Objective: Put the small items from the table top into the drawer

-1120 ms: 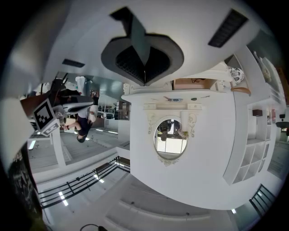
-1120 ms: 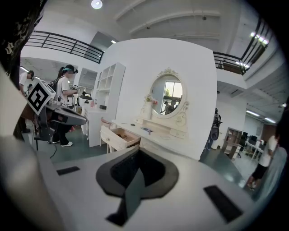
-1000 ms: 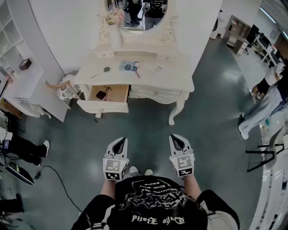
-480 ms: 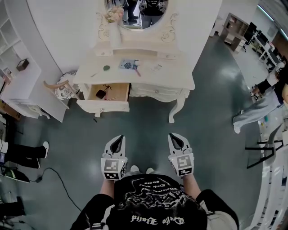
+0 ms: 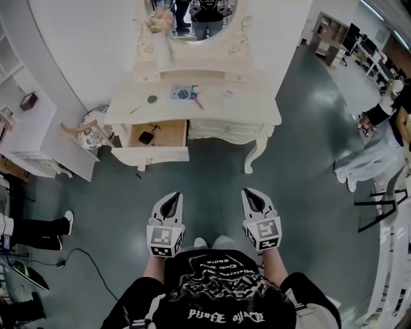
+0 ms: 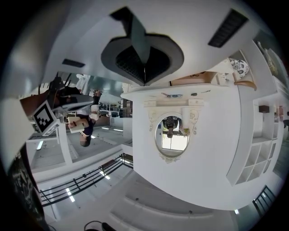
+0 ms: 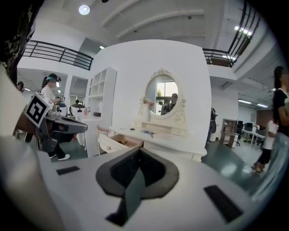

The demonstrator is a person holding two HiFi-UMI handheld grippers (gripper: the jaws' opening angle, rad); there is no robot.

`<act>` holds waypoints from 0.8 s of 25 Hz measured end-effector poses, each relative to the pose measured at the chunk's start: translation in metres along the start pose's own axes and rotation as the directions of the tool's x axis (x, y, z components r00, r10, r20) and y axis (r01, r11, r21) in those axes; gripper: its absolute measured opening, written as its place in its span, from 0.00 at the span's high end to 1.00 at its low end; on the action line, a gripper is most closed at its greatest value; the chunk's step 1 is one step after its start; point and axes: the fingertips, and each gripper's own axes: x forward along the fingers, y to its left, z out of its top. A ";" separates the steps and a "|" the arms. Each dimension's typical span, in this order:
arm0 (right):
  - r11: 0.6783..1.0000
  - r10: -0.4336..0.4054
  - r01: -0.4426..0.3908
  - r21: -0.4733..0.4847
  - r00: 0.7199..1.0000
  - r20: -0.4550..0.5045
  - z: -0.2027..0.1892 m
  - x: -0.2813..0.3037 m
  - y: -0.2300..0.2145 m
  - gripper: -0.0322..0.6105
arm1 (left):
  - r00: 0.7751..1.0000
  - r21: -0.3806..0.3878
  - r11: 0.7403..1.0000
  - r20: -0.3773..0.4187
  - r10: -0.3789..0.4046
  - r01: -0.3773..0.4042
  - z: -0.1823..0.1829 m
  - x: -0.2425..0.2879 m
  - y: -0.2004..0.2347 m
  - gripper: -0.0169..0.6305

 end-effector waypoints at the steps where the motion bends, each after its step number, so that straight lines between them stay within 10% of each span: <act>1: 1.000 -0.004 0.004 -0.007 1.000 -0.009 -0.001 0.001 0.002 0.93 | 1.000 -0.005 1.000 0.005 -0.004 0.004 0.000 0.000 0.002 0.95; 20: 0.999 0.033 -0.036 -0.030 0.995 -0.090 -0.017 0.026 0.004 0.93 | 0.999 -0.125 0.992 0.036 -0.003 0.008 0.000 0.010 0.017 0.95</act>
